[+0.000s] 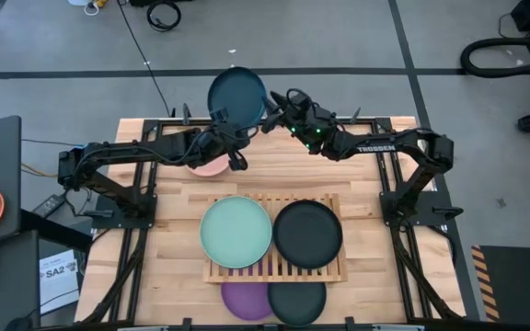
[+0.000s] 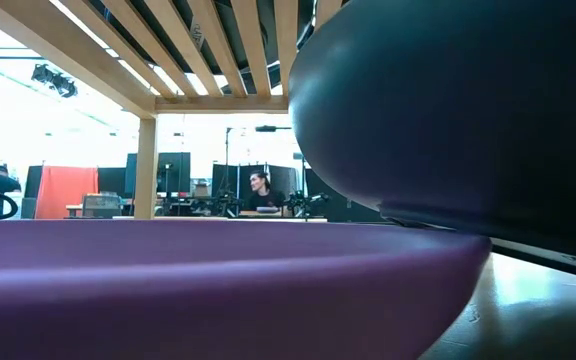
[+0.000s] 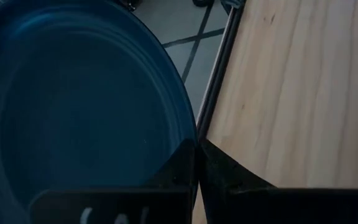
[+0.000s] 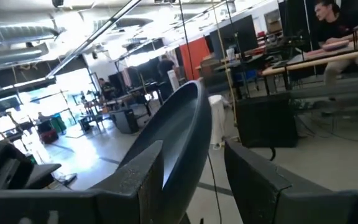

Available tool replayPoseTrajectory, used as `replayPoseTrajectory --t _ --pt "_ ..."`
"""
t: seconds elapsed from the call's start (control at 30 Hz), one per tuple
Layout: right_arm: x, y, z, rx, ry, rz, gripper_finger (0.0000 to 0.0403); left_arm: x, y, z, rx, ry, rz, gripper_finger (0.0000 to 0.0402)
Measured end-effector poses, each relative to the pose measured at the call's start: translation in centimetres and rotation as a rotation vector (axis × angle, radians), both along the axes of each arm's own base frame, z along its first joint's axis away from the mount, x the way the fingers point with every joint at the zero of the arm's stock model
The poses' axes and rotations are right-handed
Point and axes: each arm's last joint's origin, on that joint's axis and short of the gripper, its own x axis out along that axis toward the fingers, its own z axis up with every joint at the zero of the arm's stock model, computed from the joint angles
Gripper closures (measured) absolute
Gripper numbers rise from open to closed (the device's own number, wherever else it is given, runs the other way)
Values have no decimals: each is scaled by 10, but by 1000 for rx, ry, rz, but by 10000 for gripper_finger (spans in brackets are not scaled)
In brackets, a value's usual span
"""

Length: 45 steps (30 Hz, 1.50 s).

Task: Place and stack plates onto a shelf
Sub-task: Stack the dark green plate on top of the black plate on the shelf

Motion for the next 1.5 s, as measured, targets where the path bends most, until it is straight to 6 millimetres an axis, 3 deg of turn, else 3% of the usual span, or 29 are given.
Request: replayPoseTrajectory --t 0.87,1.37,1.5 --pt "1 0 -7 98 -3 33 234 1 -3 4 351 354 -130 388" --pt "1 0 -6 102 -23 38 349 2 -7 4 359 364 -144 380" --pt "1 1 -5 99 -31 48 363 2 -7 3 357 366 -144 378"
